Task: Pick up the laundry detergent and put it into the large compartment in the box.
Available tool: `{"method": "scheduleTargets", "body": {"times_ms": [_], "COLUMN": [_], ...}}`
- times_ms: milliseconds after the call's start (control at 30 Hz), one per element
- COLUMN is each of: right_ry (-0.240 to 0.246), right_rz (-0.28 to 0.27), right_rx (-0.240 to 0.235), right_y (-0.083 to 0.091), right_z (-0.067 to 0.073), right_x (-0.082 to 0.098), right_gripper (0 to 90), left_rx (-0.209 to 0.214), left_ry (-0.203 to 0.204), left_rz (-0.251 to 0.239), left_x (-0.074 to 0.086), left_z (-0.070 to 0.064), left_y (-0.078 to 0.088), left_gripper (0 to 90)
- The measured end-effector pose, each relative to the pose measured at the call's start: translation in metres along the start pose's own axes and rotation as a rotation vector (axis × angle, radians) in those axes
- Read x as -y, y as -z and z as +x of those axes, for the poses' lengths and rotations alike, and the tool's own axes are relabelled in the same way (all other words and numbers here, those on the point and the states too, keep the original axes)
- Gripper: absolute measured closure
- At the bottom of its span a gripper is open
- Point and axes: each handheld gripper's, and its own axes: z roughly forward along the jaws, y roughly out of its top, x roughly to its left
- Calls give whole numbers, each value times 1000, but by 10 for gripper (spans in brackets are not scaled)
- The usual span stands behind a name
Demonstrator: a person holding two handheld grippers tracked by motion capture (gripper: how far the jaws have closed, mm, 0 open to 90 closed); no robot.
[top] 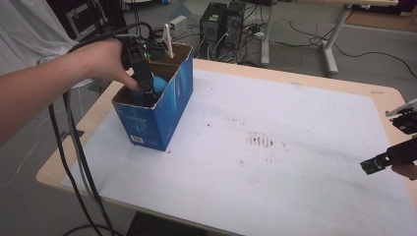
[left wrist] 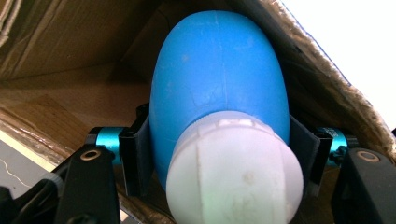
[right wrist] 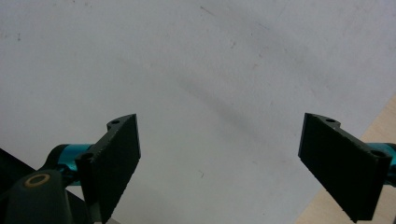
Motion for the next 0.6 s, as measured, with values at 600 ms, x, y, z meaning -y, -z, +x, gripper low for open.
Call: {"method": "scheduleTargets", "body": {"times_ms": [600], "right_ry": [-1], "right_rz": [-7], "right_rx": [-3], "right_y": [1], "right_z": [0], "right_x": [3], "right_gripper": [120], "left_rx": [-14], "left_ry": [-32], "left_rz": [22], "left_x": [-1], "left_z": [-3], "left_y": [-1], "left_gripper": [310]}}
